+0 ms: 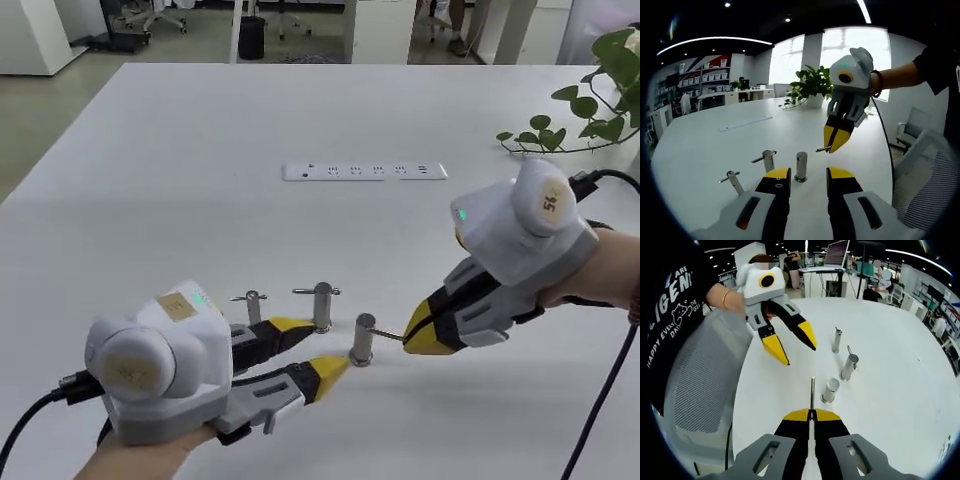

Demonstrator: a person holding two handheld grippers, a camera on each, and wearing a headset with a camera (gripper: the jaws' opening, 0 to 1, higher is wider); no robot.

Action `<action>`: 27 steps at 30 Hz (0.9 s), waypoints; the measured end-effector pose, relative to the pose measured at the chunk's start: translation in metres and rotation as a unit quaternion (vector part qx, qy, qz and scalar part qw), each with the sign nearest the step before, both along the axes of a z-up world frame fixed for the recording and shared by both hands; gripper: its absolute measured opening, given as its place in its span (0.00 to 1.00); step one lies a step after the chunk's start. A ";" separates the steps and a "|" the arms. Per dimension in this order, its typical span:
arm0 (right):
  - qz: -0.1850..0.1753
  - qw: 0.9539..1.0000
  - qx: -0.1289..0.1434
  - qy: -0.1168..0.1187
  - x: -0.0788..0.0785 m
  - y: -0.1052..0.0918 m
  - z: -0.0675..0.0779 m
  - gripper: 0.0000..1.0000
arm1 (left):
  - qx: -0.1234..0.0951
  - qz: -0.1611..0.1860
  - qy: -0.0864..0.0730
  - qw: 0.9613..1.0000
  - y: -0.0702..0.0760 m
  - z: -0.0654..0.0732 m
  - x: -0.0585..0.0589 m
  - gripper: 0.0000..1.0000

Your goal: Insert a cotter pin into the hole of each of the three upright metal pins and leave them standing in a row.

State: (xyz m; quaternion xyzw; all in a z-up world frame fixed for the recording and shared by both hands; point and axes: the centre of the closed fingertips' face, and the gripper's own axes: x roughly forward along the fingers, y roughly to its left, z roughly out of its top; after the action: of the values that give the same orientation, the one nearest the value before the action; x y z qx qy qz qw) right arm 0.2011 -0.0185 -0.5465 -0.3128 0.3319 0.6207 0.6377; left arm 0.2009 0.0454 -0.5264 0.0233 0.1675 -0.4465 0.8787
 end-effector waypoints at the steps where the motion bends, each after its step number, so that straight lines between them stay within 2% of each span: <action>1: -0.001 1.000 -0.007 -0.001 0.002 -0.003 -0.002 0.00 | 0.003 0.005 -0.001 1.000 -0.001 -0.002 0.001 0.26; 4: -0.003 1.000 -0.015 -0.005 0.007 -0.007 -0.005 0.00 | 0.009 0.013 0.002 1.000 -0.004 -0.006 0.005 0.26; 7: -0.004 1.000 -0.022 -0.008 0.012 -0.011 -0.008 0.00 | 0.012 0.029 0.013 0.999 -0.006 -0.012 0.009 0.26; 10: -0.006 0.999 -0.034 -0.013 0.018 -0.015 -0.013 0.00 | 0.010 0.037 0.016 0.999 -0.010 -0.016 0.013 0.25; 13: -0.006 0.999 -0.038 -0.016 0.022 -0.016 -0.015 0.00 | 0.018 0.048 0.011 0.999 -0.013 -0.019 0.018 0.25; 16: -0.005 0.999 -0.039 -0.015 0.025 -0.018 -0.017 0.00 | 0.017 0.053 0.014 0.998 -0.016 -0.022 0.023 0.25; 23: 0.003 0.999 -0.039 -0.010 0.027 -0.016 -0.021 0.00 | 0.036 0.047 0.013 0.998 -0.029 -0.032 0.031 0.24; 25: 0.007 0.999 -0.040 -0.010 0.027 -0.015 -0.022 0.00 | 0.053 0.042 0.014 0.998 -0.032 -0.038 0.033 0.23; 27: 0.010 0.999 -0.041 -0.010 0.027 -0.015 -0.022 0.00 | 0.060 0.040 0.015 0.997 -0.035 -0.041 0.035 0.23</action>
State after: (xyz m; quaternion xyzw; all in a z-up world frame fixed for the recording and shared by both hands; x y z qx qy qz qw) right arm 0.2281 -0.0336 -0.5690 -0.3481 0.3476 0.6099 0.6213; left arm 0.2359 0.0102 -0.5679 0.0626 0.2074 -0.4004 0.8903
